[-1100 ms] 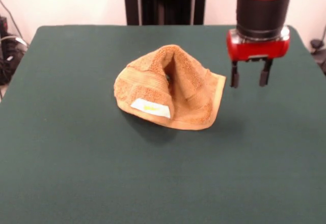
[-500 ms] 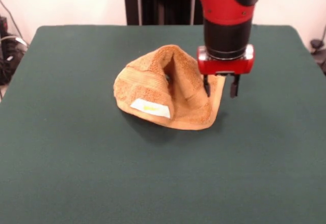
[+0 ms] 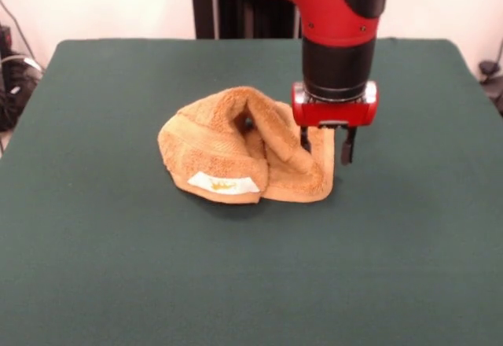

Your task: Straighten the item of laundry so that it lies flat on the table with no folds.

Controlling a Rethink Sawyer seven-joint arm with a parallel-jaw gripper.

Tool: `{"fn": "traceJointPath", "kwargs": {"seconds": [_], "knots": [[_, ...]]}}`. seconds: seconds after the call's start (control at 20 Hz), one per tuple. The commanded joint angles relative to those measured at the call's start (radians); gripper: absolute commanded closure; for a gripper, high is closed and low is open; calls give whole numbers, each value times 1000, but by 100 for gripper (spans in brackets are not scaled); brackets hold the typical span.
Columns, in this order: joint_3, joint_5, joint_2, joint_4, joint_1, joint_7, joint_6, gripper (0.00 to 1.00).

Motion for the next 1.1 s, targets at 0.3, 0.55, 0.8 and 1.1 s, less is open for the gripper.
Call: {"fn": "traceJointPath", "kwargs": {"seconds": [0.3, 0.55, 0.8, 1.1], "knots": [[54, 11, 82, 48, 54, 206, -93, 0], [49, 21, 90, 31, 65, 207, -81, 0], [62, 14, 71, 51, 45, 194, -81, 0], [74, 0, 59, 73, 27, 179, -92, 0]]}}
